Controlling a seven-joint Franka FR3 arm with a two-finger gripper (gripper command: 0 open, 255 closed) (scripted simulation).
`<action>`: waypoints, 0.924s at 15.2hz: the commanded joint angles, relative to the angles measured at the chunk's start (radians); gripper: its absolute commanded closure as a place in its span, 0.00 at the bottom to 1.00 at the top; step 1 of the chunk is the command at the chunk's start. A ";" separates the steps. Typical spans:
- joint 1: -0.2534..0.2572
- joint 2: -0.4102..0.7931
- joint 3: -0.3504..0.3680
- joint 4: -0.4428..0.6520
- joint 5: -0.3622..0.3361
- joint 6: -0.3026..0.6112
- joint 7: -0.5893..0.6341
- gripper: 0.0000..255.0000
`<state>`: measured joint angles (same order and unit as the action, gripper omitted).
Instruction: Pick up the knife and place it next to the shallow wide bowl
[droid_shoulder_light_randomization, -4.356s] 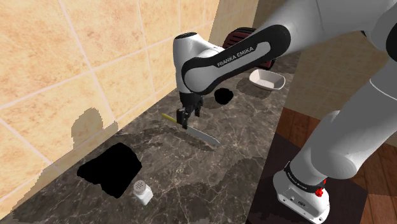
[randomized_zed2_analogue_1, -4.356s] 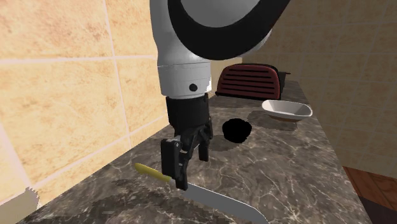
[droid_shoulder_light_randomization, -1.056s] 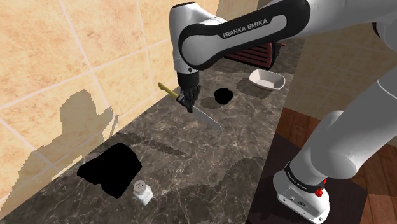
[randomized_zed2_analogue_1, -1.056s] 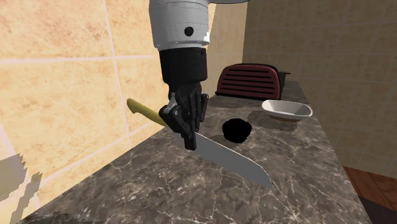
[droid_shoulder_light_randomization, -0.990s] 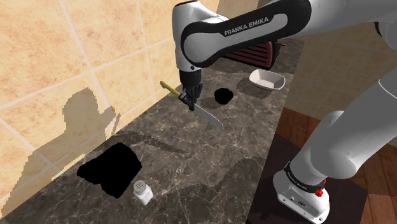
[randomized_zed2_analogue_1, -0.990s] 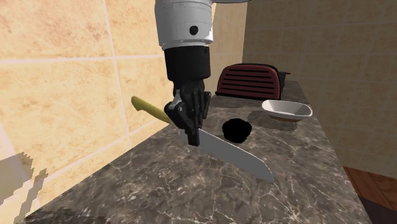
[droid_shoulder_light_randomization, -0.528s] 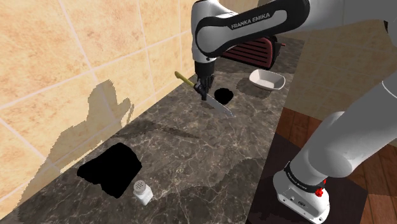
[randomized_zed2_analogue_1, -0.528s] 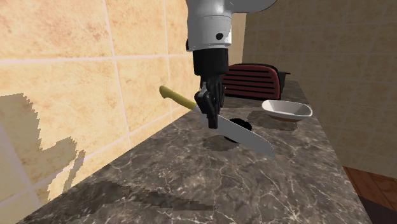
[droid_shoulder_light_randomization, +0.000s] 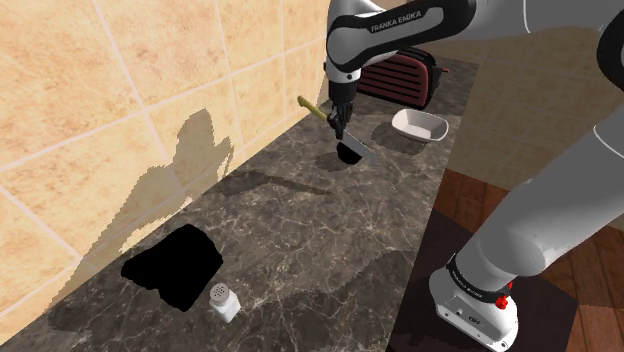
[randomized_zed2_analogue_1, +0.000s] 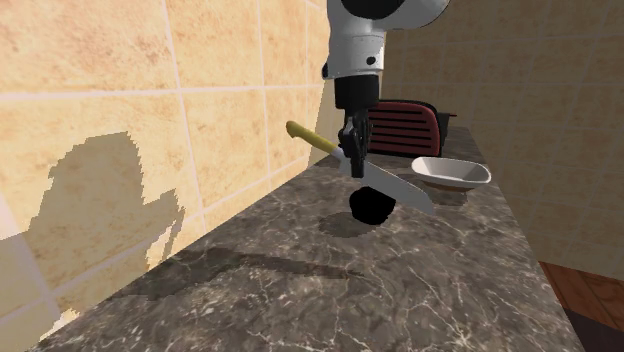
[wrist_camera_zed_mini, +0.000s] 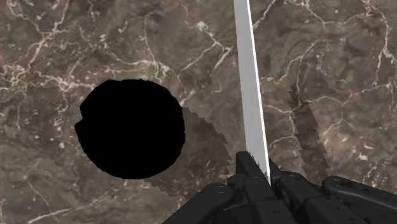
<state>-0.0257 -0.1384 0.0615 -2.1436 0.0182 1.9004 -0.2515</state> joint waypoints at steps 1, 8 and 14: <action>-0.022 0.017 -0.027 0.017 -0.010 0.000 -0.047 1.00; -0.099 0.107 -0.115 0.120 -0.035 -0.013 -0.202 1.00; -0.164 0.216 -0.179 0.254 -0.037 -0.035 -0.331 1.00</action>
<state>-0.1804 0.0612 -0.1090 -1.9121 -0.0195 1.8700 -0.5631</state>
